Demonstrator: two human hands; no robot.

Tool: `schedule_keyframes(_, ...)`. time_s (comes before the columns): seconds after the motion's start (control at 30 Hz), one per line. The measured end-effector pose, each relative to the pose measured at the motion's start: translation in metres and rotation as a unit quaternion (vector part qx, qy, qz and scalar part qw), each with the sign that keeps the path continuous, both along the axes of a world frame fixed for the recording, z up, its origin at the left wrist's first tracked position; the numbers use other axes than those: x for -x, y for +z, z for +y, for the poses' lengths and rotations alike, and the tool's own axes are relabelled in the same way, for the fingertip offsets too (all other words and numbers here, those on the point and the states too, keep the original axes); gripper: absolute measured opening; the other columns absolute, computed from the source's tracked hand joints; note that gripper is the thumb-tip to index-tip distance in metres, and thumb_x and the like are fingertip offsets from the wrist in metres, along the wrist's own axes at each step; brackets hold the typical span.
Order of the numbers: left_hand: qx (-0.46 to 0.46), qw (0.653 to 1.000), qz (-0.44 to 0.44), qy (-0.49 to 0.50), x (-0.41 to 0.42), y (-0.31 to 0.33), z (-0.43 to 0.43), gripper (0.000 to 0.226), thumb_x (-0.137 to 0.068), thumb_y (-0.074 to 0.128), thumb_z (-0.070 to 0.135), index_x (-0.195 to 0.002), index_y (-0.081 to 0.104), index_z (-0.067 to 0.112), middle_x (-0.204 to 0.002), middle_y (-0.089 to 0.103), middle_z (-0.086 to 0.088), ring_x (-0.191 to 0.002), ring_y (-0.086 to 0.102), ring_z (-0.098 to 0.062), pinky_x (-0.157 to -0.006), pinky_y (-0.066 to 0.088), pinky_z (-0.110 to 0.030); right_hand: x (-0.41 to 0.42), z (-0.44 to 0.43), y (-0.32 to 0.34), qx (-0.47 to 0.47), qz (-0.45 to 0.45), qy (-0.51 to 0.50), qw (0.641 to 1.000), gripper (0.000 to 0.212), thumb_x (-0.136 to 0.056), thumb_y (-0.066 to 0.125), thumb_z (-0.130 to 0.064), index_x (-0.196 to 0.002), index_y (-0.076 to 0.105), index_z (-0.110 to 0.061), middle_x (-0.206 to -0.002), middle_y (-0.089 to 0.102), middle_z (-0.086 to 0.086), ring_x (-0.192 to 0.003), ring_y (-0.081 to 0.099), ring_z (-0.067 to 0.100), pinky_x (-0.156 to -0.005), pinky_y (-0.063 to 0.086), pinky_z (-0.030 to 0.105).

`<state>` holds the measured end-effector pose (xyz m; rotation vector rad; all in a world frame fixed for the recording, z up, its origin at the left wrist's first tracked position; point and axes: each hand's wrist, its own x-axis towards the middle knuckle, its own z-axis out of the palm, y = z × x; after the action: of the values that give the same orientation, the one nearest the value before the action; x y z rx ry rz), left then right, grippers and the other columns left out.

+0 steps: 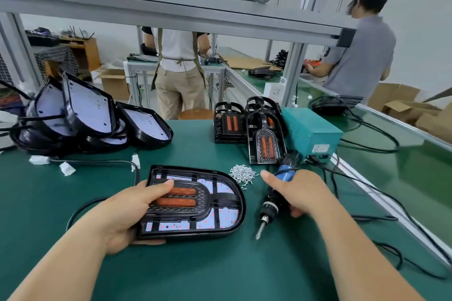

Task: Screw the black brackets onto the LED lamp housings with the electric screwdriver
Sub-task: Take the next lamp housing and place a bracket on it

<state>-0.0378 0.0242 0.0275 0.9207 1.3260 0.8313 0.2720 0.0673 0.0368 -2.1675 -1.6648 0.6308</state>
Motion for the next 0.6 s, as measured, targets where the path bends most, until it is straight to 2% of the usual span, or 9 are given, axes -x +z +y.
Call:
schedule_keyframes(0.07,0.013,1.000,0.002,0.000,0.002,0.000,-0.002,0.033,-0.094,0.056,0.043,-0.119,0.066,0.023,-0.103,0.077,-0.008,-0.079,0.076,-0.026,-0.059,0.057,-0.035,0.005,0.003,-0.006,-0.019,0.058,-0.021,0.998,0.050,-0.083,0.064,-0.062,-0.062,0.051,-0.019,-0.055,0.062,0.002,-0.038,0.063,0.020,-0.047,0.047,0.023)
schedule_keyframes(0.13,0.018,1.000,-0.002,0.004,0.003,0.000,-0.003,0.029,-0.094,0.056,0.040,-0.116,0.066,0.023,-0.100,0.077,-0.010,-0.073,0.075,-0.026,-0.056,0.056,-0.035,0.006,0.003,-0.011,-0.038,0.164,-0.082,0.982,0.029,-0.079,0.071,-0.037,-0.070,0.059,-0.013,-0.066,0.063,0.004,-0.039,0.060,0.016,-0.039,0.045,0.021)
schedule_keyframes(0.2,0.019,1.000,-0.011,0.008,0.003,0.001,-0.005,0.025,-0.093,0.058,0.038,-0.112,0.066,0.024,-0.099,0.077,-0.012,-0.070,0.075,-0.027,-0.055,0.056,-0.035,0.006,-0.001,-0.012,-0.046,0.245,-0.126,0.960,0.023,-0.075,0.072,-0.028,-0.077,0.062,-0.008,-0.069,0.064,0.008,-0.046,0.060,0.020,-0.037,0.043,0.020)
schedule_keyframes(0.27,0.019,1.000,-0.018,0.006,0.003,0.001,-0.007,0.024,-0.093,0.058,0.038,-0.111,0.066,0.024,-0.100,0.077,-0.012,-0.071,0.075,-0.027,-0.055,0.056,-0.035,0.006,-0.007,-0.010,-0.040,0.307,-0.158,0.938,0.026,-0.076,0.073,-0.027,-0.083,0.059,-0.006,-0.069,0.063,0.011,-0.045,0.059,0.023,-0.035,0.039,0.018)
schedule_keyframes(0.37,0.020,1.000,-0.015,0.012,0.003,0.001,-0.007,0.026,-0.092,0.059,0.041,-0.111,0.066,0.024,-0.100,0.077,-0.010,-0.072,0.075,-0.025,-0.058,0.056,-0.035,0.006,-0.019,-0.004,-0.010,0.427,-0.194,0.883,0.028,-0.077,0.071,-0.034,-0.077,0.053,-0.012,-0.049,0.055,0.004,-0.030,0.046,0.015,-0.032,0.028,0.015)
schedule_keyframes(0.5,0.027,0.999,0.003,0.021,0.003,0.000,-0.006,0.033,-0.092,0.058,0.047,-0.114,0.068,0.024,-0.101,0.077,-0.008,-0.074,0.076,-0.022,-0.057,0.057,-0.033,0.009,-0.032,0.009,0.039,0.637,-0.217,0.739,0.029,-0.072,0.066,-0.041,-0.072,0.044,-0.023,-0.047,0.042,0.002,-0.032,0.033,0.012,-0.033,0.022,0.011)
schedule_keyframes(0.6,0.028,0.999,0.006,0.024,0.003,0.000,-0.006,0.036,-0.091,0.059,0.048,-0.116,0.067,0.023,-0.100,0.078,-0.008,-0.073,0.076,-0.022,-0.053,0.057,-0.033,0.012,-0.038,0.019,0.018,0.692,-0.215,0.689,0.035,-0.077,0.067,-0.048,-0.073,0.045,-0.021,-0.052,0.042,0.002,-0.033,0.036,0.013,-0.033,0.024,0.011)
